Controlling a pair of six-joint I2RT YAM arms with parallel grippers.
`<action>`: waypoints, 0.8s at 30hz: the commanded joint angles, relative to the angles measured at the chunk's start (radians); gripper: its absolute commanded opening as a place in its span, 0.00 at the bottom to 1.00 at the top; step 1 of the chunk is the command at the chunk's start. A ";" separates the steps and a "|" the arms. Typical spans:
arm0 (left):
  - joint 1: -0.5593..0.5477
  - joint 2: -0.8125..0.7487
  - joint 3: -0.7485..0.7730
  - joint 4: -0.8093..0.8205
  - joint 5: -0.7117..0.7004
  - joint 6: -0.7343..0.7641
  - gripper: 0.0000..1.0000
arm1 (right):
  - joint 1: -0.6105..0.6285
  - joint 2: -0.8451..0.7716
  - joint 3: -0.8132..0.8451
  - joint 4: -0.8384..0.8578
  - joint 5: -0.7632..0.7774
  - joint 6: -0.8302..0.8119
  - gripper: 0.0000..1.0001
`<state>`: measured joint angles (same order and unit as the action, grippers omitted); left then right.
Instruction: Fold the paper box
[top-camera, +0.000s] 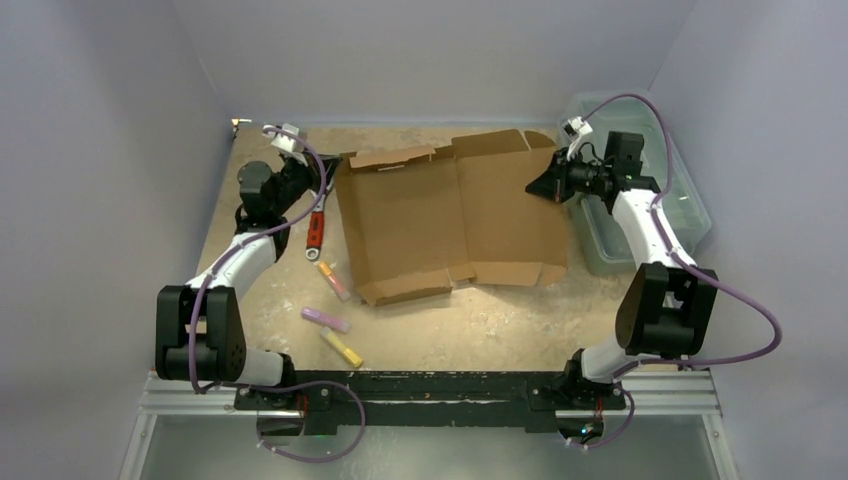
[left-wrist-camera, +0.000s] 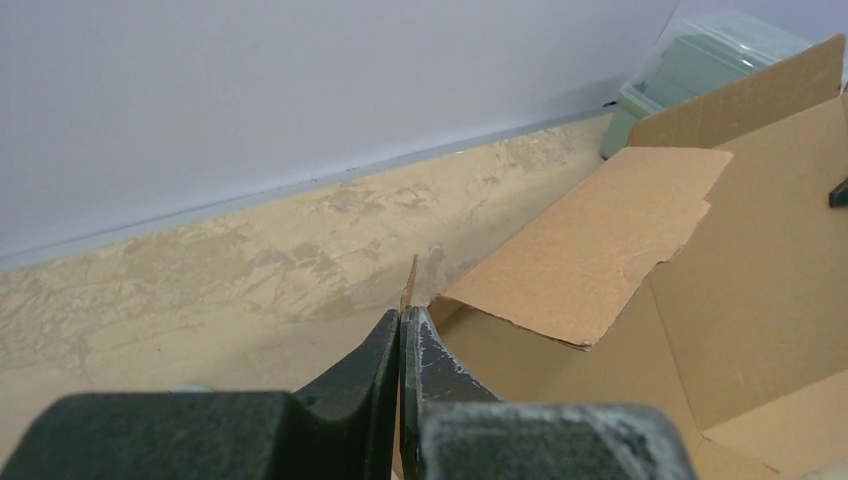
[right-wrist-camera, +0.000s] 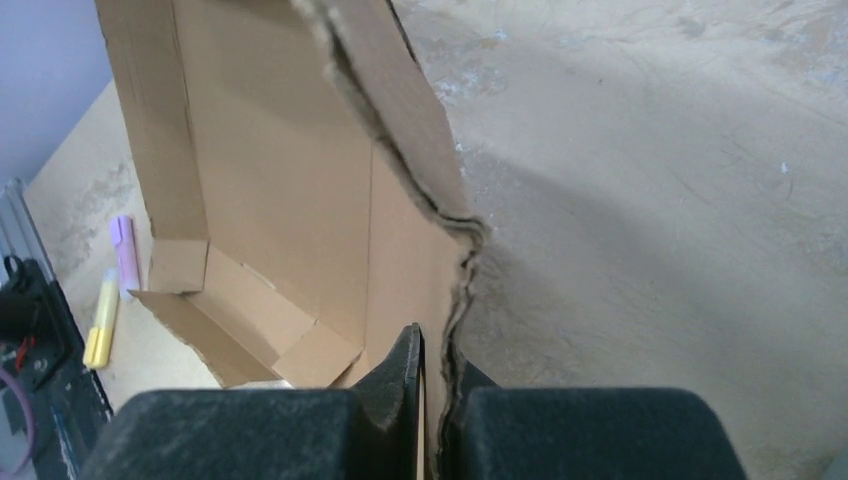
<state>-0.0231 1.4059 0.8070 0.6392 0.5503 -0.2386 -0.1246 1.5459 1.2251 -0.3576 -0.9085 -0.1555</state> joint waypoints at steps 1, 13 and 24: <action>-0.010 0.001 -0.010 0.035 0.022 -0.047 0.00 | 0.026 -0.021 0.073 -0.128 -0.012 -0.186 0.11; -0.096 0.012 0.012 0.042 0.026 0.034 0.00 | 0.028 -0.092 0.273 -0.291 0.065 -0.427 0.78; -0.182 0.061 0.090 -0.057 -0.025 0.076 0.00 | 0.232 -0.109 0.312 -0.385 0.002 -0.712 0.90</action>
<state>-0.1848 1.4517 0.8406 0.5968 0.5430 -0.1921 -0.0029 1.4372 1.4933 -0.6769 -0.8597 -0.7013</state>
